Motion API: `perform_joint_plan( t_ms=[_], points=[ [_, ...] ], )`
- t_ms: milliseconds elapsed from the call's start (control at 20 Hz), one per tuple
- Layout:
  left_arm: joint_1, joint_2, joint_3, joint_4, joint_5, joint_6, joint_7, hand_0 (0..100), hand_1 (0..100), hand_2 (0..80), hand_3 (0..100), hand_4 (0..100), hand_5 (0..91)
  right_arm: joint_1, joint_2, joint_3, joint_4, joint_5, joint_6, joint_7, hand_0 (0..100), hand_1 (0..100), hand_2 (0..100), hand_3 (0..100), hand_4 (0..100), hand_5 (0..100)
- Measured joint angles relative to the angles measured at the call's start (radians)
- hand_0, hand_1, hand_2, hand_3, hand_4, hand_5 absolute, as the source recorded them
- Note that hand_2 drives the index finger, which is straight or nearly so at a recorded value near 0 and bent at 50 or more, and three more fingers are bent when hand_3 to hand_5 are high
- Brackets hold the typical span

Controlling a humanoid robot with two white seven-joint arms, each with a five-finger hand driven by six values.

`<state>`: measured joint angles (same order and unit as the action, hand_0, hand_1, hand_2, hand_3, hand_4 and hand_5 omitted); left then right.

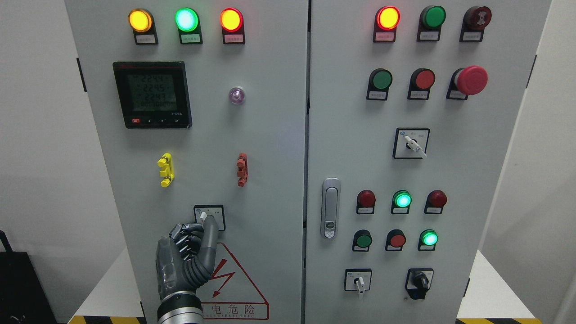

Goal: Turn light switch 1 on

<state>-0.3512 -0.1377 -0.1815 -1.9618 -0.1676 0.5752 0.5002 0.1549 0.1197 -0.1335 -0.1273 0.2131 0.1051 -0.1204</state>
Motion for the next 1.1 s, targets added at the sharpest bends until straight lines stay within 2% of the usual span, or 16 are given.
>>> perform_joint_plan(
  t_ms=[501, 652, 752, 852, 1103],
  points=[
    [-0.001, -0.003, 0.000, 0.000, 0.000, 0.000, -0.006, 100, 44, 70.8, 95, 92, 79.5, 0.000, 0.000, 0.000, 0.000, 0.000, 0.000, 0.000, 5, 0, 0, 0, 0, 0],
    [-0.001, -0.003, 0.000, 0.000, 0.000, -0.001, -0.003, 100, 36, 71.4, 95, 93, 80.0, 0.000, 0.000, 0.000, 0.000, 0.000, 0.000, 0.000, 5, 0, 0, 0, 0, 0],
    [-0.001, -0.004, 0.000, 0.000, 0.001, -0.001, -0.002, 96, 33, 71.5, 95, 93, 80.1, 0.000, 0.000, 0.000, 0.000, 0.000, 0.000, 0.000, 5, 0, 0, 0, 0, 0],
    [-0.001, -0.004, 0.001, 0.001, 0.001, -0.001, -0.001, 88, 31, 71.4, 95, 93, 80.1, 0.000, 0.000, 0.000, 0.000, 0.000, 0.000, 0.000, 5, 0, 0, 0, 0, 0],
    [-0.001, -0.004, 0.001, 0.002, 0.001, -0.005, 0.000, 80, 31, 71.2, 95, 92, 80.1, 0.000, 0.000, 0.000, 0.000, 0.000, 0.000, 0.000, 5, 0, 0, 0, 0, 0]
  ],
)
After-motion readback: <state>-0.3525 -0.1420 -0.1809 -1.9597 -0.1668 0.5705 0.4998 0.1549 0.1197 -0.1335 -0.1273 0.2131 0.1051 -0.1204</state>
